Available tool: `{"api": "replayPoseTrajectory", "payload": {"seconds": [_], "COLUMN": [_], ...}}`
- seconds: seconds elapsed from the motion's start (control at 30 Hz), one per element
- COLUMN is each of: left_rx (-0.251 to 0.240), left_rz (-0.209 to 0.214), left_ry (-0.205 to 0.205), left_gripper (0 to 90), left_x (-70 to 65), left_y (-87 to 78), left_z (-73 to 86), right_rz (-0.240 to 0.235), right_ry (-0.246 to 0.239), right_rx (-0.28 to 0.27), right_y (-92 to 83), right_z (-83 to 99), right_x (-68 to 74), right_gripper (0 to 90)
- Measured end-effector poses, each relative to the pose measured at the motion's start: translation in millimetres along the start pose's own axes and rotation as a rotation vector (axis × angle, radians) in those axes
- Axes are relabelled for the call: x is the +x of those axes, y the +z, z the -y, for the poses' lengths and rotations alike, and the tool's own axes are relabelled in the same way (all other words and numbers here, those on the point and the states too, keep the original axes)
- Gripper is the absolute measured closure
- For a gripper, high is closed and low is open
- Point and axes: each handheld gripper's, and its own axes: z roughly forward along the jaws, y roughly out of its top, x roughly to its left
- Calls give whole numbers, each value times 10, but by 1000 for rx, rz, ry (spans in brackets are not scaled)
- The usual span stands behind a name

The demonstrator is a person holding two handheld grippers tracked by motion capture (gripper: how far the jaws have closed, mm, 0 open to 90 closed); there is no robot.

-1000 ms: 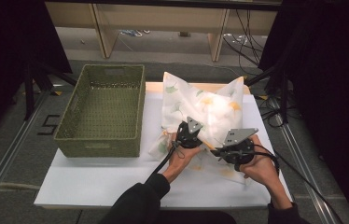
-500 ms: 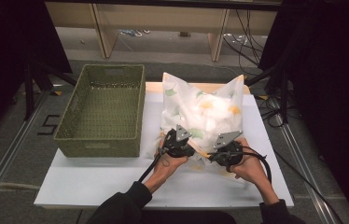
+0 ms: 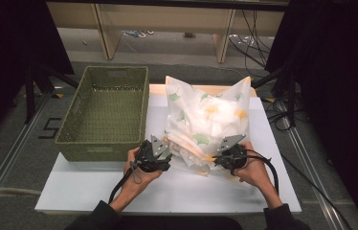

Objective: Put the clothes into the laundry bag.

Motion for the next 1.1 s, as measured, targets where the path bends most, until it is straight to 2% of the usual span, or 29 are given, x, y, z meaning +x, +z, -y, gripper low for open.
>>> {"api": "replayPoseTrajectory", "payload": {"seconds": [0.03,0.1,0.13,0.17,0.23,0.33,0.37,0.4,0.43,0.47,0.53,0.57,0.6,0.67,0.73,0.8,0.87,0.9,0.93,0.97,1.03,1.07,1.1], "left_rx": [31,54,54,85,122,134,115,115,102,102,83,84,84,85,79,50,45,23,17,16,11,14,21], "left_rz": [-12,-22,-22,-15,-6,-27,-12,-12,56,108,145,164,164,194,209,239,254,293,310,321,356,356,352], "left_ry": [-30,-23,-23,-25,-53,-31,-48,-48,-98,-126,-138,-123,-123,-104,-109,-117,-122,-122,-119,-117,-99,-82,-54], "left_gripper": [358,343,333,316,313,310,335,397,487,574,740,789,820,857,863,869,870,869,870,870,870,870,870], "left_x": [-23,-28,-28,-25,-13,-38,-44,-44,-24,-2,-5,-5,-5,-17,-15,-39,-52,-110,-133,-165,-251,-280,-314], "left_y": [41,145,145,247,351,437,451,451,457,455,451,434,434,362,326,192,149,13,-25,-71,-145,-163,-174], "left_z": [15,33,33,42,59,74,78,78,82,96,128,137,137,163,177,207,214,239,247,259,279,285,295], "right_rz": [3,15,10,5,5,-9,-9,-2,11,15,12,14,16,11,3,-6,-5,8,14,-1,-3,-6,0], "right_ry": [-8,-36,-36,-1,-4,-7,-5,8,0,-8,-4,0,-7,-2,9,-15,-7,-13,-13,-18,-44,-22,-50], "right_rx": [-1,-5,-5,3,3,4,5,11,7,6,5,7,3,0,4,-4,2,0,5,6,3,17,11], "right_y": [0,7,4,-8,-22,-17,-18,-26,-22,-18,-17,-17,-14,-16,-23,-23,-32,-47,-64,-76,-90,-74,-43], "right_z": [-2,-1,3,13,19,22,23,21,19,21,24,21,18,18,22,21,23,28,29,24,4,2,-2], "right_x": [-9,-27,-28,-9,-34,-32,-32,-26,-33,-37,-33,-34,-41,-38,-31,-57,-55,-35,-20,-5,27,53,43], "right_gripper": [900,900,900,900,900,900,900,900,900,900,900,900,900,900,900,900,900,900,900,900,900,900,900]}}
